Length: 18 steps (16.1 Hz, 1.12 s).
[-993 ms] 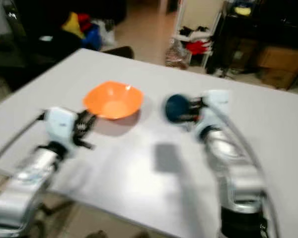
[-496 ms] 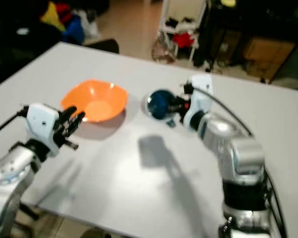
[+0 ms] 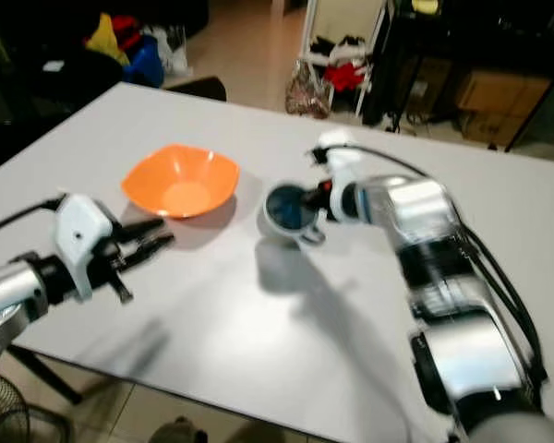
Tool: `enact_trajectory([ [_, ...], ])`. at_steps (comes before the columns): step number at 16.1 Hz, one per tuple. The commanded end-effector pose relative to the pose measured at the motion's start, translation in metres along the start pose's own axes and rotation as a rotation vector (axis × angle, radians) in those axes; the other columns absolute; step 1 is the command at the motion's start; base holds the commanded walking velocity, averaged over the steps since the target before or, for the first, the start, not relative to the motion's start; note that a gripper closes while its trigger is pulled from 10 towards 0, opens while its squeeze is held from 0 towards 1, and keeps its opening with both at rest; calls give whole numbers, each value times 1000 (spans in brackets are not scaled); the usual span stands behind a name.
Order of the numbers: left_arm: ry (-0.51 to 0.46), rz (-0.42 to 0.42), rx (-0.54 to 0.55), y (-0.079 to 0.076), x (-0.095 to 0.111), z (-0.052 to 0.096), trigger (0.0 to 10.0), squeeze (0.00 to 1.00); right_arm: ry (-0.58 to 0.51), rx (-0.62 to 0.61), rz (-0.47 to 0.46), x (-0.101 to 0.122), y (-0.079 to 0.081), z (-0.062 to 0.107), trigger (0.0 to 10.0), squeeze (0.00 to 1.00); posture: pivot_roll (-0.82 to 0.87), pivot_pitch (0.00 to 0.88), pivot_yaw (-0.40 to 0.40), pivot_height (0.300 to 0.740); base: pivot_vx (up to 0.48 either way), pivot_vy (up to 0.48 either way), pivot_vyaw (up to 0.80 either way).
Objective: Setting the table
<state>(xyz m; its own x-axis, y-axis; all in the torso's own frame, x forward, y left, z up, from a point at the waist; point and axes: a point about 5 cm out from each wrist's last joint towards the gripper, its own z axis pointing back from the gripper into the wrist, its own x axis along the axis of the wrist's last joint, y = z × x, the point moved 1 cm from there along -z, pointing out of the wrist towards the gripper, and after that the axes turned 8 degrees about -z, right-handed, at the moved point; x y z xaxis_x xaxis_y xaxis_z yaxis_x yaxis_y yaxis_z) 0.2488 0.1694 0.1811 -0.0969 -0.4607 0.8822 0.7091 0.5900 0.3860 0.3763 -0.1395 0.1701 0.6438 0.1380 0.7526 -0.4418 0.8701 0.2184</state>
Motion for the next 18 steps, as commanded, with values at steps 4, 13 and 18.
enact_trajectory([
  [4, -22, 12, -123, -10, 10, -1, 10000, 0, 0, -14, -30, 14, -7, -7, 10000, 0, 198, 0, -23, 727, 0, 0, 0],
  [13, -5, 36, -208, -22, 9, -2, 10000, 0, 24, -5, -71, 21, 1, -20, 10000, 0, 219, 0, -40, 727, 0, 0, 0],
  [18, 9, 32, -212, -23, 8, -2, 10000, 0, -8, -35, -61, 21, 3, -25, 10000, 686, 231, 0, -43, 727, 0, 0, 0],
])
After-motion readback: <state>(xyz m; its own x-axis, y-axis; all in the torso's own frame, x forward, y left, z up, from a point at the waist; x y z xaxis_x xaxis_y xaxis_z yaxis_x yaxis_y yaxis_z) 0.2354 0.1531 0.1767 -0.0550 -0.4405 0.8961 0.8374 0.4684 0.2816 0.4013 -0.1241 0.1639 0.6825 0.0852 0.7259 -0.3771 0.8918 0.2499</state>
